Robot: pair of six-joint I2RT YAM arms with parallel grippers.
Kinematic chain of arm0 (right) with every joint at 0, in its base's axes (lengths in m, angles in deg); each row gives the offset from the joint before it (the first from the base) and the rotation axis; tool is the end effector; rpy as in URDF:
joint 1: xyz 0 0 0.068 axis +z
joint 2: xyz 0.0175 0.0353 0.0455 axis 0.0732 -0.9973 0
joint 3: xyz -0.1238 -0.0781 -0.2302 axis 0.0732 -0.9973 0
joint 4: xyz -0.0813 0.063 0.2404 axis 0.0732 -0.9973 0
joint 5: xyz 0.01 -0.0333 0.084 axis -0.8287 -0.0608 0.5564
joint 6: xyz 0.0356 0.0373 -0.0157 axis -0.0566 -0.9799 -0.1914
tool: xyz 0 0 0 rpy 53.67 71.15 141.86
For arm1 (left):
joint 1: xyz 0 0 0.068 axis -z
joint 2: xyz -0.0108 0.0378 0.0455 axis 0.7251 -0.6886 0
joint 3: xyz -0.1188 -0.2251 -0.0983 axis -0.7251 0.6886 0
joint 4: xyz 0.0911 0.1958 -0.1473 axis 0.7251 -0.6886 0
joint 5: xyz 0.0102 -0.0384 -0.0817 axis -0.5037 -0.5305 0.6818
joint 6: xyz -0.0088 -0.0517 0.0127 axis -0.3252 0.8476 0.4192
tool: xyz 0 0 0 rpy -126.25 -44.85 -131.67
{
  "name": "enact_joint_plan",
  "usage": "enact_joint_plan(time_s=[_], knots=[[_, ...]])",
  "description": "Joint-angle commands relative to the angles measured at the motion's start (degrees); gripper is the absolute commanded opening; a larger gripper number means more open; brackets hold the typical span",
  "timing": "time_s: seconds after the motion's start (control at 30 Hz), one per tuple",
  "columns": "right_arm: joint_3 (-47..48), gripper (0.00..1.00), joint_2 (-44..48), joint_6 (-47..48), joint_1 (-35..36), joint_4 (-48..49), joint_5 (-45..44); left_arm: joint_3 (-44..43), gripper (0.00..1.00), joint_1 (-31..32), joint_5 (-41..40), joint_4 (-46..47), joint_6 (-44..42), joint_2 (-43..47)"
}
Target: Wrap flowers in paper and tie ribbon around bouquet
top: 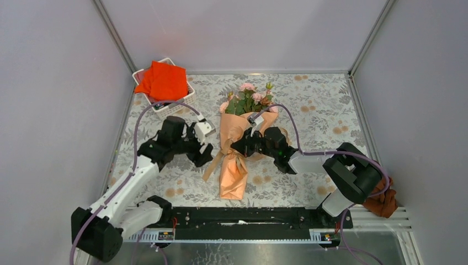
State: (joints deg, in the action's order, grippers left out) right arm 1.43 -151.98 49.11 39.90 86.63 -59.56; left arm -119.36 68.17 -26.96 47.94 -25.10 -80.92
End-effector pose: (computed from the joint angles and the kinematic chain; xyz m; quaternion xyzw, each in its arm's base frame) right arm 0.2210 0.2285 0.1911 -0.2405 0.7116 0.4476 0.4852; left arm 0.1875 -0.0927 0.2752 0.4243 0.8003 -0.2219 0.3608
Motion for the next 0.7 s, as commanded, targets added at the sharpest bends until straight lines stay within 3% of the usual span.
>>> enact_joint_plan(time_s=[0.0, 0.07, 0.17, 0.3, 0.4, 0.5, 0.67], knots=[[2.2, 0.0, 3.1, -5.9, 0.7, 0.9, -2.6, 11.8, 0.84, 8.5, -1.9, 31.0, 10.7, 2.6], [2.2, 0.0, 3.2, -7.3, 0.7, 0.4, -2.7, 14.6, 0.86, 12.6, -7.6, 40.6, 12.6, -1.2], [2.2, 0.0, 3.3, -8.1, 0.6, -0.4, -2.2, 14.9, 0.89, 13.2, -12.4, 49.1, 15.6, -8.6], [2.5, 0.0, 3.3, -8.0, 0.7, -1.5, -2.4, 18.2, 0.88, 13.3, -8.2, 58.1, 16.0, -11.5], [2.3, 0.0, 3.3, -8.8, 0.6, -1.0, -4.0, 19.7, 0.74, 14.7, -8.3, 62.5, 18.2, -12.7], [2.7, 0.0, 3.2, -10.3, 0.7, -0.4, -5.1, 21.3, 0.51, 15.3, -8.8, 65.5, 21.3, -14.6], [4.4, 0.0, 2.0, -11.9, 0.8, -0.9, -5.4, 24.1, 0.4, 16.9, -10.2, 72.9, 25.0, -17.0]])
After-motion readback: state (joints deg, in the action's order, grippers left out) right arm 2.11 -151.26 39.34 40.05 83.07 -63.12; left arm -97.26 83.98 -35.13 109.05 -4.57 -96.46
